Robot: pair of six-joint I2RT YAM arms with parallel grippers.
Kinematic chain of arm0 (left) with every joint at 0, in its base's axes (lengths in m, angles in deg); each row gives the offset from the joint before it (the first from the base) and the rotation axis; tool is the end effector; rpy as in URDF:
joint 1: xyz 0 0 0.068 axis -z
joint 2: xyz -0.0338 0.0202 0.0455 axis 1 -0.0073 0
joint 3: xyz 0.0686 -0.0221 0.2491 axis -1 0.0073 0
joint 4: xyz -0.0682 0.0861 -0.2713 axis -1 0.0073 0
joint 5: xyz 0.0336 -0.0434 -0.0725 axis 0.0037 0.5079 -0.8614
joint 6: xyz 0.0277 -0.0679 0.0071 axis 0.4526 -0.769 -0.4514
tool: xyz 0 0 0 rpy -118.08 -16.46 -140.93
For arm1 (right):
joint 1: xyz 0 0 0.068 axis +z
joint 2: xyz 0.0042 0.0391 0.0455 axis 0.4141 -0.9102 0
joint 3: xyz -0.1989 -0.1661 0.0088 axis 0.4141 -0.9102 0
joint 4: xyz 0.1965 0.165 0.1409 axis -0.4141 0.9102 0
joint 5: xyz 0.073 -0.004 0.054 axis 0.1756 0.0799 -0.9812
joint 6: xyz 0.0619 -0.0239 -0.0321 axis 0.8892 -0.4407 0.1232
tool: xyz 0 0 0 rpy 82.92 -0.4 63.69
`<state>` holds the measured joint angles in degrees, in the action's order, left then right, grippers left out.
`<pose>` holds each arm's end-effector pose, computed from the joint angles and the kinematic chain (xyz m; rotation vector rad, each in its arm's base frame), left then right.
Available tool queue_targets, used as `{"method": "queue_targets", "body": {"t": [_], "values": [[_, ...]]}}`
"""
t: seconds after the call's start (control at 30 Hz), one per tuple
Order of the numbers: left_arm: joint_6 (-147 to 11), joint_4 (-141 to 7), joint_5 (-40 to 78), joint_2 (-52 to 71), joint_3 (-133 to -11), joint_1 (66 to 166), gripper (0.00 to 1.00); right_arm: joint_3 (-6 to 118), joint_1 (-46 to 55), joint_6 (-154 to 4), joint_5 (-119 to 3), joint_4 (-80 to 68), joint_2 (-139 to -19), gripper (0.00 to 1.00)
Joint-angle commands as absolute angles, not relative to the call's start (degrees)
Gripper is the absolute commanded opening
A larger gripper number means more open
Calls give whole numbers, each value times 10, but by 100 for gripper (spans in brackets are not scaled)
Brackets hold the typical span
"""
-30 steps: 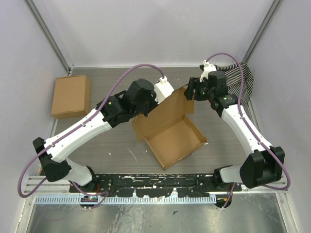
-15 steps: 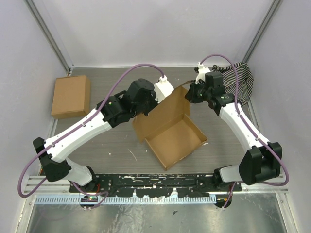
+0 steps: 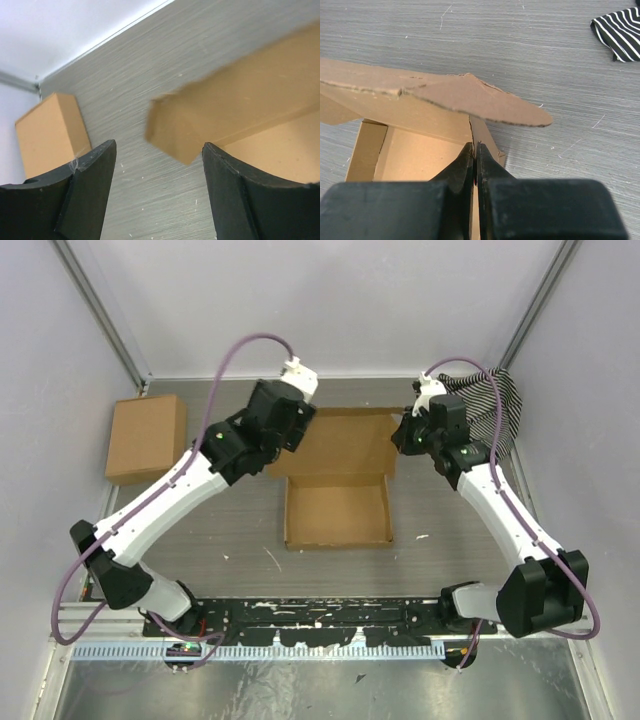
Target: Fold the paper box
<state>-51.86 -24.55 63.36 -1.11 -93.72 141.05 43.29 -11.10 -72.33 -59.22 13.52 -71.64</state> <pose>0.2620 -0.2706 0.3947 0.6184 1.9242 0.1580 0.3384 0.0902 0.2911 -0.1664 2.1197 0.4017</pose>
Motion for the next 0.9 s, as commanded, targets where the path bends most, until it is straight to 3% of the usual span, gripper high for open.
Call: {"method": "queue_targets", "body": {"t": [0.0, 0.53, 0.87], "values": [[-639, -206, 651, 10, -952, 1334, 75, 434, -113, -710, -574, 83, -682, 5], [-708, -319, 569, 56, -763, 1276, 74, 431, -113, -693, -593, 86, -698, 7], [-719, -379, 569, 18, -770, 1257, 73, 427, -113, -693, -601, 89, -703, 7]]}}
